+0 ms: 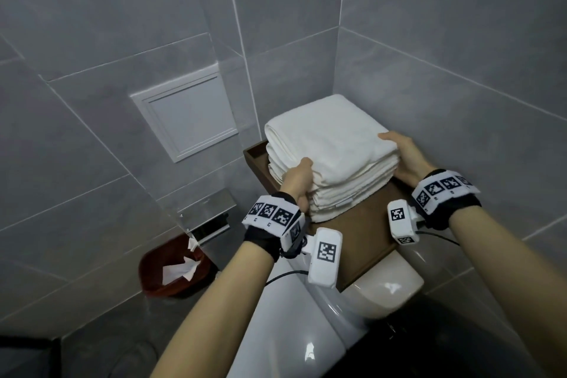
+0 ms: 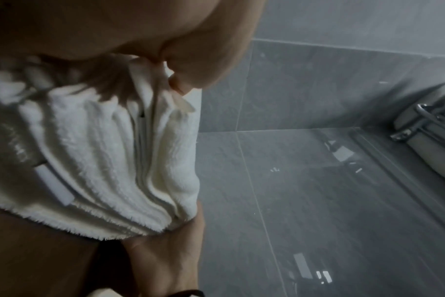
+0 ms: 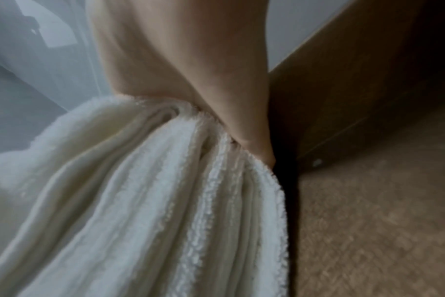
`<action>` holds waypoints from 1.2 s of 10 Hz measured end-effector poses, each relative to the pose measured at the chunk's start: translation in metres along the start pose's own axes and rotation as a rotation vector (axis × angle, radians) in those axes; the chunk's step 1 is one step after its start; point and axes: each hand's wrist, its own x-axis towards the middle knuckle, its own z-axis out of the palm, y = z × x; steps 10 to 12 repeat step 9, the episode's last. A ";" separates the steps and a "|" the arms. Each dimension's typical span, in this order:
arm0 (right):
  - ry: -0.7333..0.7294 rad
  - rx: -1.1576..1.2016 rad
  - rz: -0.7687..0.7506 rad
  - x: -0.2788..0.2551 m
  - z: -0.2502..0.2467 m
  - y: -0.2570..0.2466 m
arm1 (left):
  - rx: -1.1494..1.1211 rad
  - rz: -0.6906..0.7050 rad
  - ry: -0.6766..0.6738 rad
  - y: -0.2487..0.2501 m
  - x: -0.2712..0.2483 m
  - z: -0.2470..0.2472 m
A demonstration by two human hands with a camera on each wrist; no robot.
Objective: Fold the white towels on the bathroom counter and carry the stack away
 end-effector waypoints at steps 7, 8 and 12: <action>-0.029 -1.623 -0.447 0.022 0.071 0.016 | 1.400 0.618 0.195 -0.002 0.045 -0.038; -0.052 -1.583 -0.442 0.022 0.070 0.010 | 1.310 0.647 0.186 -0.002 0.043 -0.035; -0.054 -1.268 -0.429 0.013 0.069 -0.004 | 1.204 0.754 0.175 0.006 0.037 -0.039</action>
